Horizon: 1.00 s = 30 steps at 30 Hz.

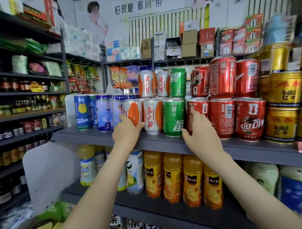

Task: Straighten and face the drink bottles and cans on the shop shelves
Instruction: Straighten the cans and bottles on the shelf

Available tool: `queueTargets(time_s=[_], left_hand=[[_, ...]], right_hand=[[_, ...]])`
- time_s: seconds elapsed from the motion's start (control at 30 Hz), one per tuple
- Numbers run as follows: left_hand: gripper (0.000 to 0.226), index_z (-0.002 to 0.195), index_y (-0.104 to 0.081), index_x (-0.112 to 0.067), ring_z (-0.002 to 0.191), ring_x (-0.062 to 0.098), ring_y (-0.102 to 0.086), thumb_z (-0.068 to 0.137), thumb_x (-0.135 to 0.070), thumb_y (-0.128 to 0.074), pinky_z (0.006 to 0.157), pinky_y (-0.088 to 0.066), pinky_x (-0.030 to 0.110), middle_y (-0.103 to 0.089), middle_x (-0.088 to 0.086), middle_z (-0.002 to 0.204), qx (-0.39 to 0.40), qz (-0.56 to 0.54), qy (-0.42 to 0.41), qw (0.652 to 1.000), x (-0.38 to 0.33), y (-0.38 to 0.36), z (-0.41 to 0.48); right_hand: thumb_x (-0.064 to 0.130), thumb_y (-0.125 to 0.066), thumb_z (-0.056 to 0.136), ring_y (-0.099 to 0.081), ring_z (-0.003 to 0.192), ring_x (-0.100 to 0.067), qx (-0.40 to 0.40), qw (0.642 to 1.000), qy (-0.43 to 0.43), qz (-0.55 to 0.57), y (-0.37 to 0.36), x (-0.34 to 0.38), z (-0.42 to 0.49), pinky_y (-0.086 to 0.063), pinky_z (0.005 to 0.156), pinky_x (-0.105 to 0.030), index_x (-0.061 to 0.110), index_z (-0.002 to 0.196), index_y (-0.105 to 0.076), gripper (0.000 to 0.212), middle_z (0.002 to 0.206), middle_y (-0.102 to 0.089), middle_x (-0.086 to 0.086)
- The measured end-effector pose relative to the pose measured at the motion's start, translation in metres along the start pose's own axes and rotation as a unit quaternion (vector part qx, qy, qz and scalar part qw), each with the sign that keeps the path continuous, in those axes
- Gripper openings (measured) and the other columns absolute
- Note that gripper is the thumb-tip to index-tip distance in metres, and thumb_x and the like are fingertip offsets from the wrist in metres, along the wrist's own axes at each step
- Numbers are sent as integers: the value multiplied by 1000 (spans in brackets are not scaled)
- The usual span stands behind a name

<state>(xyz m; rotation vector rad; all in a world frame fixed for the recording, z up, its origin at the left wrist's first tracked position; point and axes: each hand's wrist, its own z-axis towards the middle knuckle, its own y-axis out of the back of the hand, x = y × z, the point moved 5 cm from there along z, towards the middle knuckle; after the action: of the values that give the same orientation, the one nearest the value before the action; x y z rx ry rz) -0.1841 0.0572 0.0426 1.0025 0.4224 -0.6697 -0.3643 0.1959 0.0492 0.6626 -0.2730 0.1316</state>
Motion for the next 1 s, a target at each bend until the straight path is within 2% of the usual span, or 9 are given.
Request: queueTargets(time_s=[0.1, 0.23, 0.4, 0.57, 0.7, 0.8, 0.87, 0.93, 1.0], left_hand=[[77, 144, -19, 3, 128, 39, -34, 93, -45, -51, 100, -37, 45, -34, 24, 140, -36, 42, -20, 998, -3, 1, -4], [67, 142, -23, 1, 121, 38, -41, 92, -28, -58, 97, -38, 42, -40, 25, 132, -64, 0, -51, 997, -5, 1, -5], [62, 136, -31, 1, 117, 37, -46, 90, -27, -61, 95, -42, 43, -46, 23, 128, -60, -15, -56, 997, -6, 0, 1], [62, 141, -27, 0, 122, 36, -44, 93, -30, -54, 96, -42, 43, -43, 22, 134, -52, -11, -62, 997, -15, -1, -15], [52, 139, -35, -5, 120, 30, -44, 94, -25, -52, 92, -44, 39, -44, 15, 134, -101, -44, -167, 980, -35, -4, -72], [42, 129, -48, -3, 117, 29, -48, 91, -18, -56, 95, -43, 39, -52, 16, 128, -138, -64, -240, 959, -40, -19, -117], [36, 122, -54, -2, 114, 28, -50, 90, -19, -53, 97, -40, 34, -55, 15, 121, -154, -86, -270, 947, -40, -33, -143], [33, 117, -57, -3, 111, 24, -51, 91, -21, -50, 98, -36, 25, -58, 12, 116, -137, -118, -290, 940, -43, -50, -169], [33, 115, -58, -4, 107, 23, -54, 92, -24, -47, 93, -39, 23, -59, 10, 112, -87, -138, -300, 940, -49, -71, -195]], right_hand=[[16, -55, 91, -43, 123, -26, -2, 1000, 6, -2, -6, 1, -1, -38, 98, -31, 4, 142, -30, 57, 131, -46, -12], [15, -55, 91, -44, 120, -25, -3, 1000, 10, -4, -14, 3, 2, -38, 97, -31, 5, 141, -32, 56, 128, -48, -11], [17, -53, 92, -43, 121, -23, 4, 1000, 7, 1, -20, 6, -2, -39, 96, -30, 6, 140, -34, 53, 130, -47, -9], [19, -52, 93, -45, 117, -18, -16, 1000, 18, 20, -13, 5, -10, -37, 91, -23, 8, 133, -45, 42, 124, -52, -4], [13, -54, 91, -47, 108, -17, -81, 994, 62, 34, -3, 8, -30, -38, 94, -23, 6, 121, -55, 31, 113, -58, -6], [9, -54, 89, -46, 102, -15, -119, 987, 95, 54, 6, 8, -56, -35, 89, -20, 4, 115, -57, 26, 106, -60, -8], [10, -51, 89, -47, 102, -16, -125, 984, 116, 59, 11, 3, -76, -37, 89, -22, 3, 113, -58, 26, 105, -60, -9], [11, -49, 90, -49, 102, -18, -119, 983, 126, 59, 15, -8, -97, -40, 91, -25, 2, 112, -59, 26, 104, -61, -10], [11, -51, 90, -50, 100, -18, -104, 986, 118, 53, 18, -27, -118, -42, 90, -25, 3, 109, -61, 23, 101, -61, -9]])
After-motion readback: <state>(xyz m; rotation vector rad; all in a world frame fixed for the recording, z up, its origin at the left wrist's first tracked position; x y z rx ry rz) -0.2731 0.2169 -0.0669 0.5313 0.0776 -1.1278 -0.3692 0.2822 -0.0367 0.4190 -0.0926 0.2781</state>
